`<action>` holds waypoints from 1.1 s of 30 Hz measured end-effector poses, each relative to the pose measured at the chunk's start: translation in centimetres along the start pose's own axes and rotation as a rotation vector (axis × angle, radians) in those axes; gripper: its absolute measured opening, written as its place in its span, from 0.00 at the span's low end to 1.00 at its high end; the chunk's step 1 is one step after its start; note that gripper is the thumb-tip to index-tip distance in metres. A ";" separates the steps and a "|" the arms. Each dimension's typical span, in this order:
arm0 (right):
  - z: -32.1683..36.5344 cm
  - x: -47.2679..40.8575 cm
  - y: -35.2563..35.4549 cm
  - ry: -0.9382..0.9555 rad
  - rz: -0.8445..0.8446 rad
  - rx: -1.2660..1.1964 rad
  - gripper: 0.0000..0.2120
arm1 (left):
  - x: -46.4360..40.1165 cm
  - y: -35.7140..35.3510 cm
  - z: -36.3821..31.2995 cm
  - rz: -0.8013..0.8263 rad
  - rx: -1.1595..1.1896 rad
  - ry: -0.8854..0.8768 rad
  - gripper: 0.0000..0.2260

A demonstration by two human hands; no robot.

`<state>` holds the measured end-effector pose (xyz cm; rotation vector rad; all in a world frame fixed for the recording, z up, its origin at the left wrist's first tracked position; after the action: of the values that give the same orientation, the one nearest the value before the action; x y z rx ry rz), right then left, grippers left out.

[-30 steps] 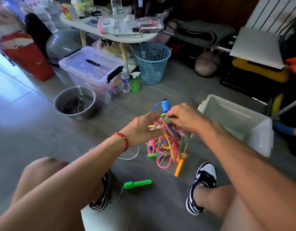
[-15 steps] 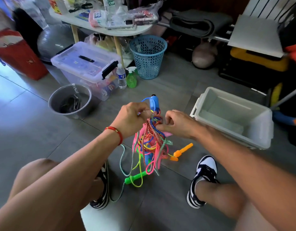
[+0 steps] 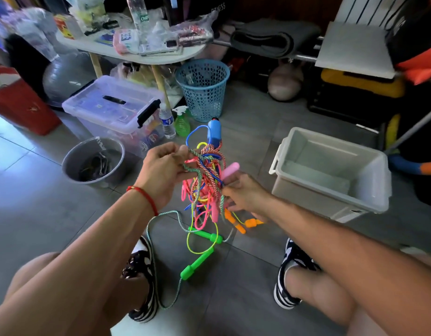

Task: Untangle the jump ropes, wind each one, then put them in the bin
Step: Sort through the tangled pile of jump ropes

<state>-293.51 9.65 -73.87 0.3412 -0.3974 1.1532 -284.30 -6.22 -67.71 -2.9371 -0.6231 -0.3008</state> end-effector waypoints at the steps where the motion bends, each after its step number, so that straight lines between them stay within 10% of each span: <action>1: -0.1 -0.1 0.2 0.008 -0.008 -0.015 0.10 | 0.0 0.0 -0.1 0.014 0.003 -0.004 0.13; 16: -1.7 0.4 14.4 -0.405 -0.400 0.678 0.13 | -0.7 2.8 -1.3 0.008 0.063 -0.017 0.10; 23: 0.3 0.0 16.2 -0.160 -0.673 -0.035 0.16 | -1.1 3.4 -1.2 -0.093 0.003 0.063 0.13; 31: 3.2 1.8 17.0 0.313 -0.461 -0.688 0.17 | -1.7 3.6 -0.8 -0.131 -0.051 0.124 0.13; 33: 3.5 1.3 15.6 0.320 -0.433 -0.539 0.17 | -1.8 3.0 -0.7 -0.093 -0.047 0.124 0.13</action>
<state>-308.00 14.85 -69.28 -0.2225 -0.3156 0.6257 -284.75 -9.76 -67.62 -2.9103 -0.7461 -0.5096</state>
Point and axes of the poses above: each hand's wrist, its own x-axis away from the middle knuckle, its own y-axis out of the back of the hand, z = x × y, the point moved 1 cm from there along -x, towards the middle knuckle, and after that the axes turned 15 degrees about z, right-handed, at the moved point
